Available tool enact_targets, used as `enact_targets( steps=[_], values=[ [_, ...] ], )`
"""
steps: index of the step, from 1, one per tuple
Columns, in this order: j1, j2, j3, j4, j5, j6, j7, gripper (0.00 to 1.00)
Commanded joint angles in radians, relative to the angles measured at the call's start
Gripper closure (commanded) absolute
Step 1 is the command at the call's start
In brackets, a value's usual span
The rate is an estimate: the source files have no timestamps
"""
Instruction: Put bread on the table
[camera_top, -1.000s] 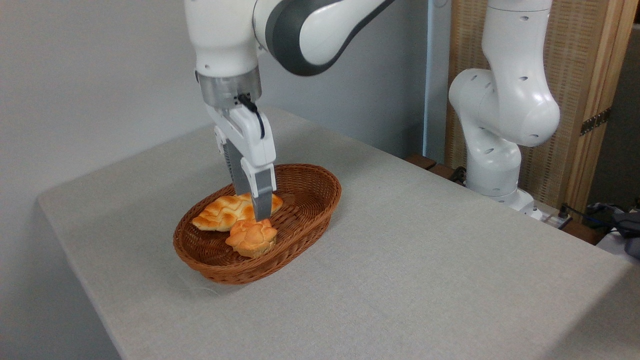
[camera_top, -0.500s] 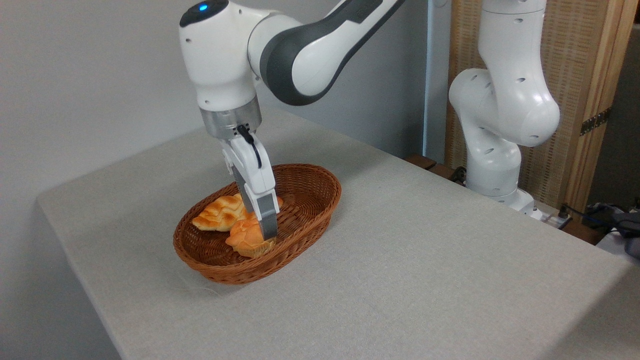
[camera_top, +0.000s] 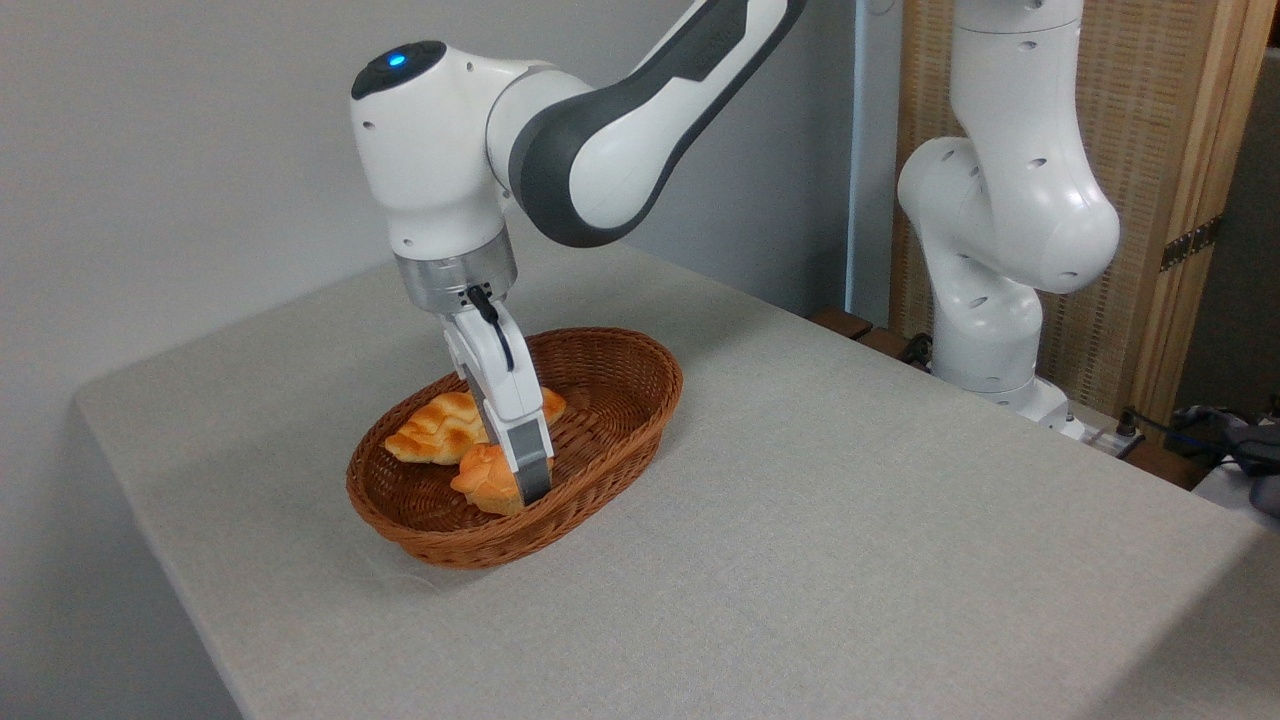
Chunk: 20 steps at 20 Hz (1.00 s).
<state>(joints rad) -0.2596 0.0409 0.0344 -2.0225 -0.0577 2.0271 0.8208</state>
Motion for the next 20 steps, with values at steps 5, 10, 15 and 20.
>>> enact_targets(
  steps=[5,10,15,20],
  values=[
    [-0.012,0.010,0.005,0.001,0.010,0.021,0.012,0.47],
    [-0.012,0.008,0.005,0.002,0.010,0.021,0.012,0.57],
    [-0.012,0.004,0.005,0.002,0.010,0.019,0.014,0.56],
    [-0.010,0.001,0.005,0.002,0.010,0.018,0.014,0.56]
  ],
)
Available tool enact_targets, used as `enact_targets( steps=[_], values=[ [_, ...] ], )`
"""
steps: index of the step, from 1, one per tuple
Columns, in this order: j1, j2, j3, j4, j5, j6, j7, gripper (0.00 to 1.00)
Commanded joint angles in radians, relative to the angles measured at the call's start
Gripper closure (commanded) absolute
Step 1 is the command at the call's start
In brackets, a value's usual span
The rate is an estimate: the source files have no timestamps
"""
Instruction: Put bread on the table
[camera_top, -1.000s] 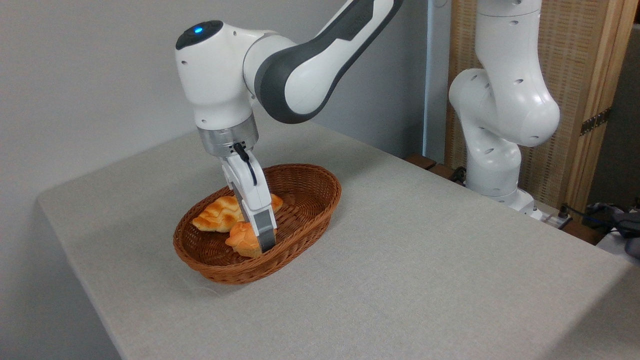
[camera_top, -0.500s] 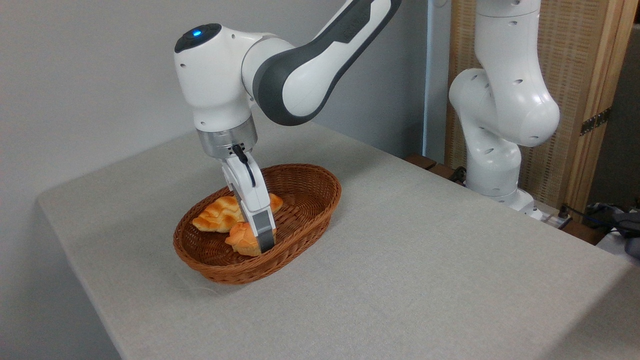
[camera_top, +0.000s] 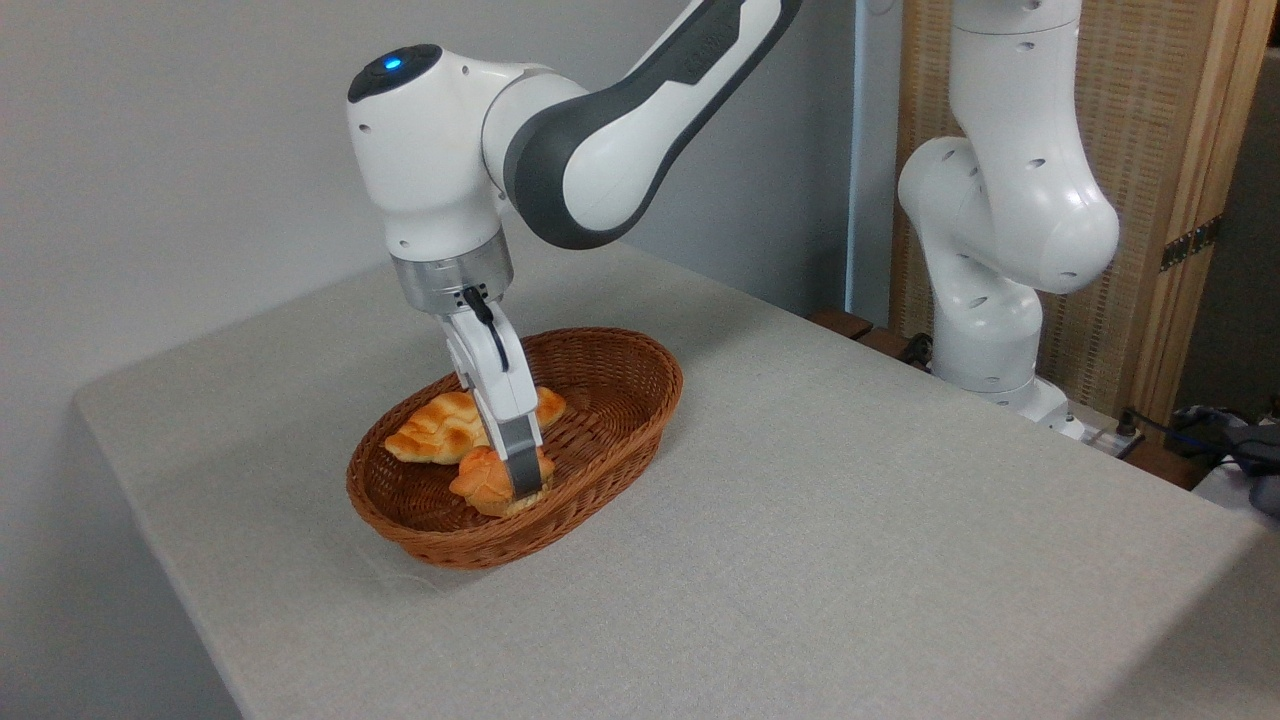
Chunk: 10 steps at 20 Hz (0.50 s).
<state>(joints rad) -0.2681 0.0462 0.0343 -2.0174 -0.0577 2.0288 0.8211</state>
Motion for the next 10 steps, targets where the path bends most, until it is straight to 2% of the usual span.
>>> enact_targets(
  steps=[1,10],
  values=[
    [-0.002,-0.005,0.006,-0.003,0.010,0.016,0.013,0.56],
    [0.001,-0.060,0.015,0.009,0.004,0.008,0.009,0.55]
  ],
)
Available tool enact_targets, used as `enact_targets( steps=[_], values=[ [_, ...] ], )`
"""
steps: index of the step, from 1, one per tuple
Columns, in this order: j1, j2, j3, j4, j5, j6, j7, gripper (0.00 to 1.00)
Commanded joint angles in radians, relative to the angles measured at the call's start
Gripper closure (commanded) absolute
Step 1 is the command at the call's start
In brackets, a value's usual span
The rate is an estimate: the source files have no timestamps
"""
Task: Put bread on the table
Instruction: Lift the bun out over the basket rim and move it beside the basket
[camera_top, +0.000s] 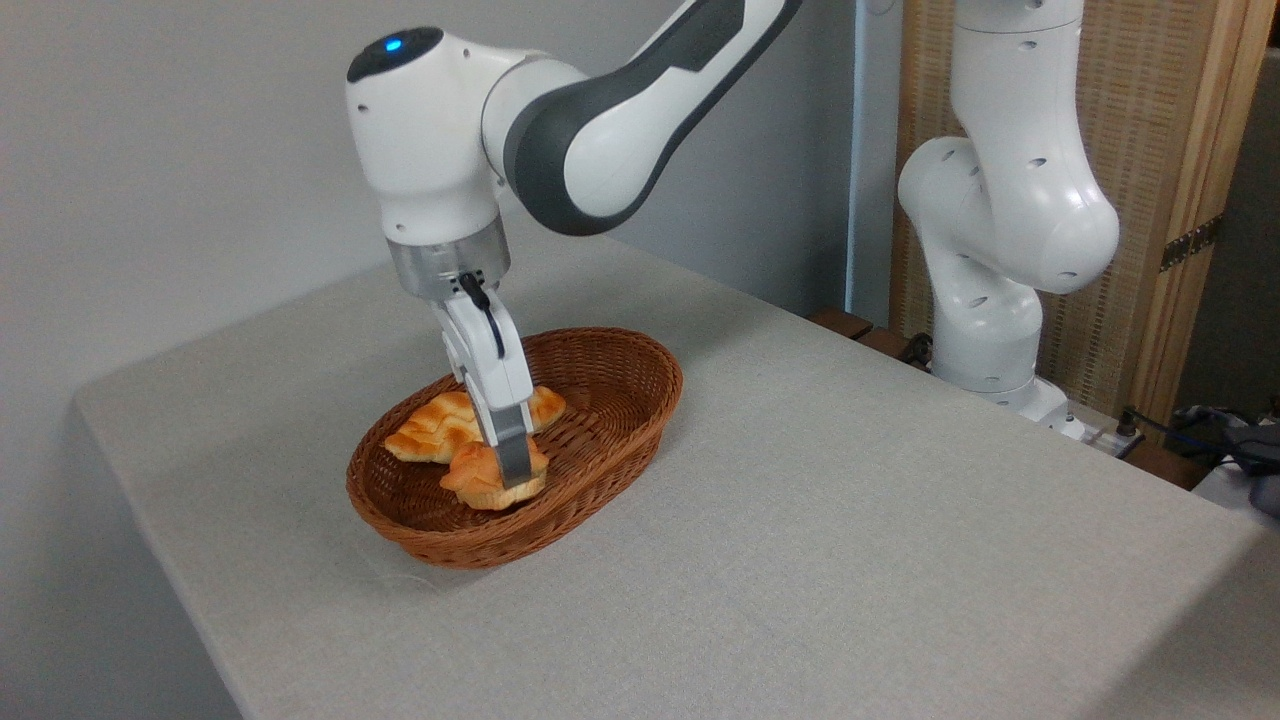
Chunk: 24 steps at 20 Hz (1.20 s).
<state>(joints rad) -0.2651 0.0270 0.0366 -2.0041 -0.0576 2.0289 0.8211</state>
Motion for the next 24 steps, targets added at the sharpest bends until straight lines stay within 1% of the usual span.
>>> enact_targets(
  steps=[1,7,9,11,12,14,16,17,18,21,24],
  values=[
    [-0.002,-0.054,0.013,-0.002,-0.002,0.007,0.007,0.54],
    [0.007,-0.105,0.020,-0.001,-0.007,0.002,0.004,0.52],
    [0.007,-0.119,0.049,-0.002,-0.005,-0.004,0.003,0.52],
    [0.007,-0.130,0.069,-0.001,-0.005,-0.036,0.012,0.52],
    [0.007,-0.139,0.094,-0.001,-0.004,-0.050,0.013,0.51],
    [0.007,-0.141,0.123,-0.002,-0.001,-0.052,0.013,0.51],
    [0.007,-0.141,0.138,-0.004,0.005,-0.052,0.015,0.47],
    [0.007,-0.139,0.160,-0.008,0.007,-0.052,0.019,0.45],
    [0.007,-0.139,0.172,-0.008,0.007,-0.052,0.027,0.45],
    [0.007,-0.134,0.216,-0.013,0.007,-0.062,0.094,0.45],
    [0.009,-0.122,0.247,-0.016,0.009,-0.061,0.125,0.45]
  ],
)
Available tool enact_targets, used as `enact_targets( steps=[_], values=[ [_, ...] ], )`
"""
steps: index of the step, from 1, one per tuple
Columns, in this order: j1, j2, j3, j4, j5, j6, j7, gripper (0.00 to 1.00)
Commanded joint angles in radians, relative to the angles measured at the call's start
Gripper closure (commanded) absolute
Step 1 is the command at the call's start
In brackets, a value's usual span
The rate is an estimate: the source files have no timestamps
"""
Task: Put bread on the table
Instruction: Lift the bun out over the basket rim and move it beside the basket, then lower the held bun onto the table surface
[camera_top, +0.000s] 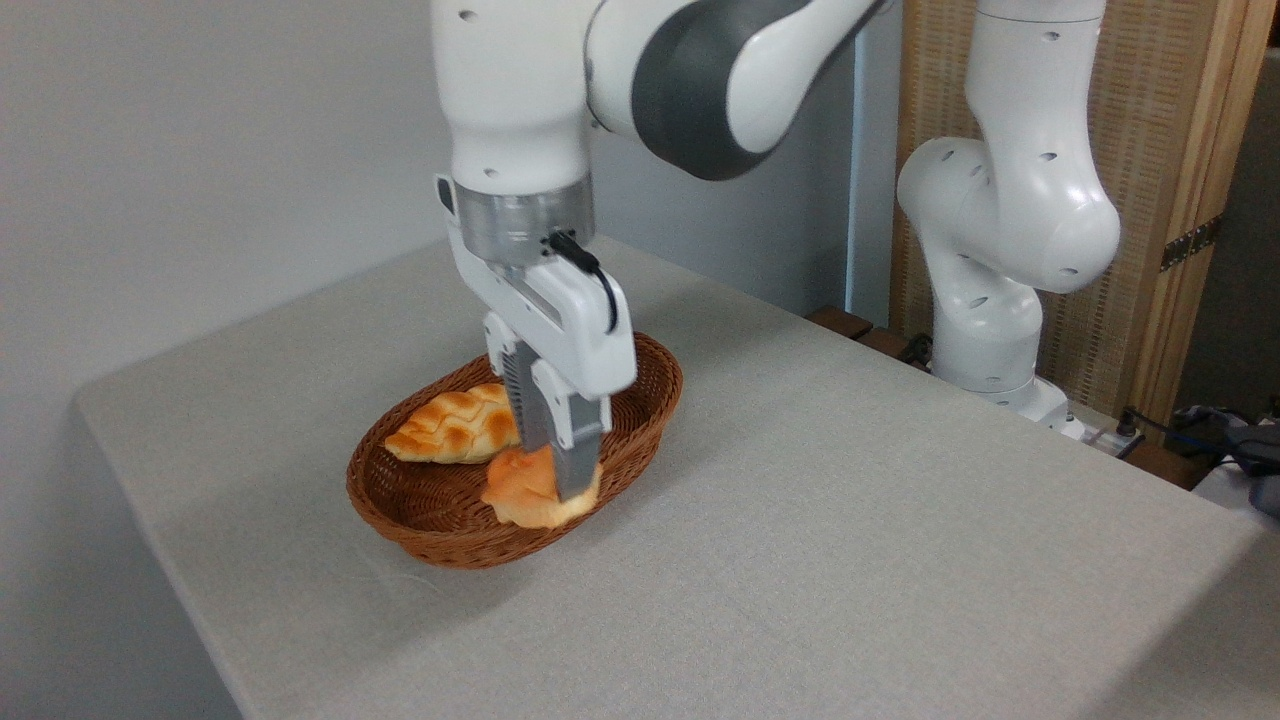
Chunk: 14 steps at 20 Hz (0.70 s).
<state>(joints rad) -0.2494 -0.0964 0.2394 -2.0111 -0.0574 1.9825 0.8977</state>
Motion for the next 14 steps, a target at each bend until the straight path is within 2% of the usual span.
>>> enact_targets(
  steps=[1,7,8,9,10,12,14],
  values=[
    [-0.007,0.015,0.052,-0.009,0.010,-0.014,0.061,0.45],
    [-0.005,0.075,0.057,-0.017,0.011,-0.004,0.067,0.45],
    [-0.005,0.087,0.057,-0.018,0.011,0.010,0.066,0.35],
    [-0.005,0.099,0.057,-0.017,0.014,0.021,0.066,0.19],
    [-0.005,0.105,0.057,-0.017,0.014,0.022,0.066,0.10],
    [-0.005,0.107,0.058,-0.015,0.014,0.024,0.066,0.00],
    [-0.005,0.106,0.058,-0.015,0.016,0.024,0.066,0.00]
  ],
)
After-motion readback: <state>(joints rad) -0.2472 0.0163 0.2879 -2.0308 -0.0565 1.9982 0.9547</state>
